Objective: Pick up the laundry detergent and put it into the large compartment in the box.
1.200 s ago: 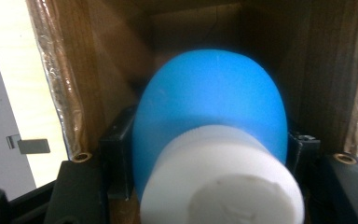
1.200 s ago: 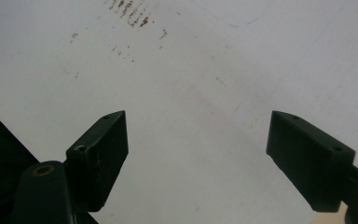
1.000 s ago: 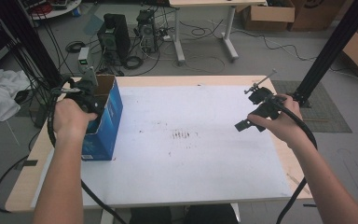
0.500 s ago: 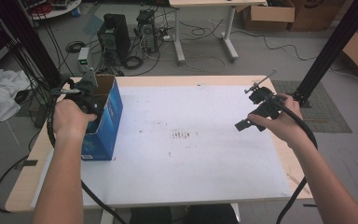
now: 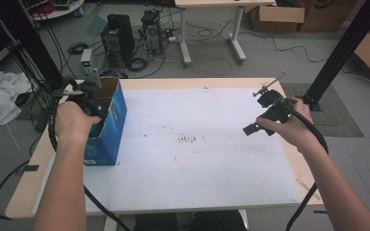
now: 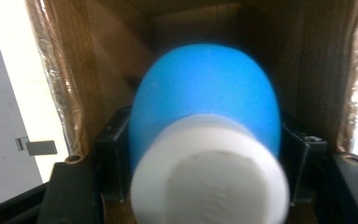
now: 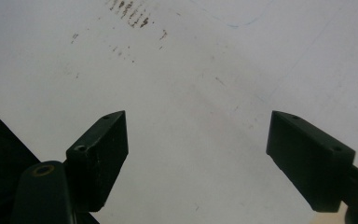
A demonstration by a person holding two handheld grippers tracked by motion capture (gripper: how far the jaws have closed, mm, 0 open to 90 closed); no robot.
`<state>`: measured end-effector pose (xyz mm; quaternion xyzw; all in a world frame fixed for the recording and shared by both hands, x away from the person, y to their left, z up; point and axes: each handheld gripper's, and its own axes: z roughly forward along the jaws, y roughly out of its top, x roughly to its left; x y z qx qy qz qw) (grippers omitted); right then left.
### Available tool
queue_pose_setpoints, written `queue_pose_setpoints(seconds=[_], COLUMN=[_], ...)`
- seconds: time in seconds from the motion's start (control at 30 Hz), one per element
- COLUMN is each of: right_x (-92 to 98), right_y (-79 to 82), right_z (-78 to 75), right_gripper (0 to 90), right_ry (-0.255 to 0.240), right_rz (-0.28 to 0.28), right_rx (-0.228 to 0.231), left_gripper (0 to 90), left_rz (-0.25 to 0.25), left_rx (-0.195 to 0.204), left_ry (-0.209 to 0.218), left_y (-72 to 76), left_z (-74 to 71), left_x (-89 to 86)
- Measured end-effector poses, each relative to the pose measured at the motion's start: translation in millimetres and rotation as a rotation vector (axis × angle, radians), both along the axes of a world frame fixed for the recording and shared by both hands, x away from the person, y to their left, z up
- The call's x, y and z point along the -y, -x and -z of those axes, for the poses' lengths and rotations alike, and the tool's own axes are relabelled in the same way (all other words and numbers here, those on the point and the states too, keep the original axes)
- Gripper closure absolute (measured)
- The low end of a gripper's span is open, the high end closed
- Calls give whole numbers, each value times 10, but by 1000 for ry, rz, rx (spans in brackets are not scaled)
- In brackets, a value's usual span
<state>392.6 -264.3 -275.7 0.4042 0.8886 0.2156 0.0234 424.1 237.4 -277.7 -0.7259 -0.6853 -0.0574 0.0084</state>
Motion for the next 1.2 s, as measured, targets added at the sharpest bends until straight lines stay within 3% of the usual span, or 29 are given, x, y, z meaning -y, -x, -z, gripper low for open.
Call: queue_pose_setpoints(seconds=[0.3,0.7,0.8,0.97,1.0,1.2], right_x=[5,-11,-9,-10,-11,-4], right_y=[6,7,6,0,3,16], right_z=[-13,-13,-21,-34,-46,-71], right_gripper=[205,204,204,205,205,206], right_ry=[-4,-6,-4,-4,-4,-8], right_rz=[-1,-3,1,6,10,12], right_rx=[2,3,2,0,1,4], left_gripper=[317,272,257,245,238,195], left_rz=[21,99,147,203,235,343], left_rx=[17,73,99,123,132,160], left_ry=[-16,-49,-54,-79,-78,-74], left_y=[26,93,135,164,173,201], left_z=[-108,-466,-608,-721,-767,-840], left_x=[24,181,314,474,560,898])
